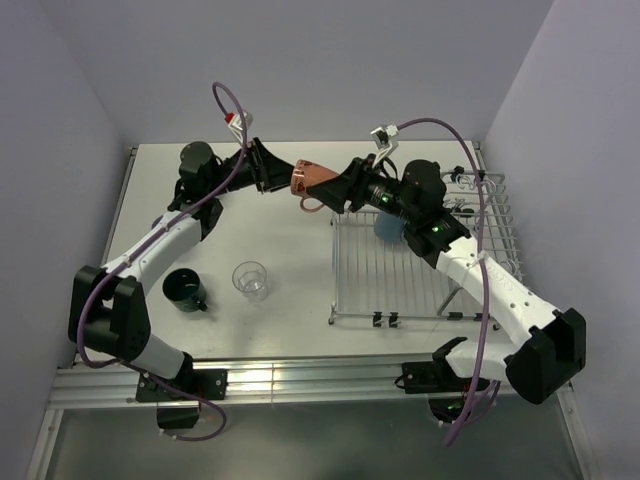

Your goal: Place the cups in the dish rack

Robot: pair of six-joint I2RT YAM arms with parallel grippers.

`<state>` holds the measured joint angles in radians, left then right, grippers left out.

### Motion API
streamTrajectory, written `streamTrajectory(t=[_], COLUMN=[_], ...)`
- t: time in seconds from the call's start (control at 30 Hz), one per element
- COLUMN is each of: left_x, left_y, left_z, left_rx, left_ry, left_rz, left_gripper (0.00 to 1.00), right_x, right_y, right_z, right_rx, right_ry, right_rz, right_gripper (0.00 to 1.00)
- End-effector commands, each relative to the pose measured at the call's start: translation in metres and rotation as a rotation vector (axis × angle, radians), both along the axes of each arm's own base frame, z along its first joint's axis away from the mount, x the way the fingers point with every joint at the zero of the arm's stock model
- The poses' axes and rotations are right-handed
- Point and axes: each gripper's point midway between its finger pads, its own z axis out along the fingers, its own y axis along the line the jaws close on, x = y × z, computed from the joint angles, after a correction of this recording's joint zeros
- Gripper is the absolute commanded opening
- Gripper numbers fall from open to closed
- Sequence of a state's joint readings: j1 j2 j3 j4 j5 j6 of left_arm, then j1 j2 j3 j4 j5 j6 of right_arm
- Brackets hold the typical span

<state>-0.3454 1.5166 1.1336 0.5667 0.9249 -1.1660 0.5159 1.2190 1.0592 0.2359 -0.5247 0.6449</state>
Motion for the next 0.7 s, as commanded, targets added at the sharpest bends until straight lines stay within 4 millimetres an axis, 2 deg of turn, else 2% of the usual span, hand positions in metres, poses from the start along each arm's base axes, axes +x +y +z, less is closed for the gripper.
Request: streamTrajectory(t=[0.0,0.13,0.17,0.2,0.23,0.27,0.3,0.33,0.37,0.4,0.43,0.47,0.5,0.53,0.57,0.6,0.67], left_x=[0.009,0.030,0.035,0.042,0.048,0.057,0.065,0.069,0.078,0.081,0.079,0.080,0.082,0.081,0.079,0.077,0.074], left_y=[0.016,0.038,0.043,0.054,0.062,0.071,0.084,0.093,0.105,0.113,0.118,0.121,0.127,0.129,0.130,0.132,0.133], left_z=[0.033,0.036,0.036,0.030,0.034,0.032,0.033,0.028,0.022,0.019,0.018,0.017,0.017,0.020,0.018,0.018,0.019], left_rx=[0.003,0.026,0.034,0.064,0.084,0.105,0.128,0.191,0.234,0.269,0.320,0.346,0.367,0.381,0.394,0.402,0.410], left_ry=[-0.101,-0.086,-0.081,-0.038,-0.051,-0.036,-0.027,0.004,0.034,0.050,0.058,0.065,0.065,0.055,0.064,0.061,0.062], left_rz=[0.111,0.246,0.273,0.315,0.355,0.416,0.471,0.511,0.582,0.613,0.627,0.644,0.674,0.681,0.686,0.692,0.690], left_gripper=[0.42,0.44,0.43,0.43,0.43,0.43,0.43,0.43,0.43,0.43,0.43,0.43,0.43,0.43,0.44,0.44,0.44], right_x=[0.000,0.006,0.010,0.011,0.013,0.020,0.024,0.029,0.032,0.043,0.047,0.049,0.056,0.058,0.061,0.064,0.069], right_y=[-0.019,-0.033,-0.038,-0.040,-0.044,-0.053,-0.060,-0.067,-0.075,-0.090,-0.099,-0.107,-0.118,-0.123,-0.125,-0.127,-0.127], right_z=[0.035,0.031,0.023,0.026,0.024,0.006,0.011,0.005,-0.024,-0.013,-0.022,-0.045,-0.042,-0.050,-0.072,-0.073,-0.099], right_rx=[0.016,-0.036,-0.065,-0.076,-0.102,-0.161,-0.185,-0.238,-0.342,-0.379,-0.449,-0.542,-0.584,-0.639,-0.715,-0.748,-0.830], right_ry=[-0.091,-0.082,-0.048,-0.052,-0.056,0.009,0.014,0.027,0.124,0.118,0.134,0.198,0.195,0.203,0.258,0.260,0.321], right_rz=[-0.086,-0.146,-0.171,-0.185,-0.204,-0.261,-0.303,-0.341,-0.372,-0.469,-0.507,-0.528,-0.584,-0.595,-0.585,-0.588,-0.569], right_gripper=[0.00,0.00,0.00,0.00,0.00,0.00,0.00,0.00,0.00,0.00,0.00,0.00,0.00,0.00,0.00,0.00,0.00])
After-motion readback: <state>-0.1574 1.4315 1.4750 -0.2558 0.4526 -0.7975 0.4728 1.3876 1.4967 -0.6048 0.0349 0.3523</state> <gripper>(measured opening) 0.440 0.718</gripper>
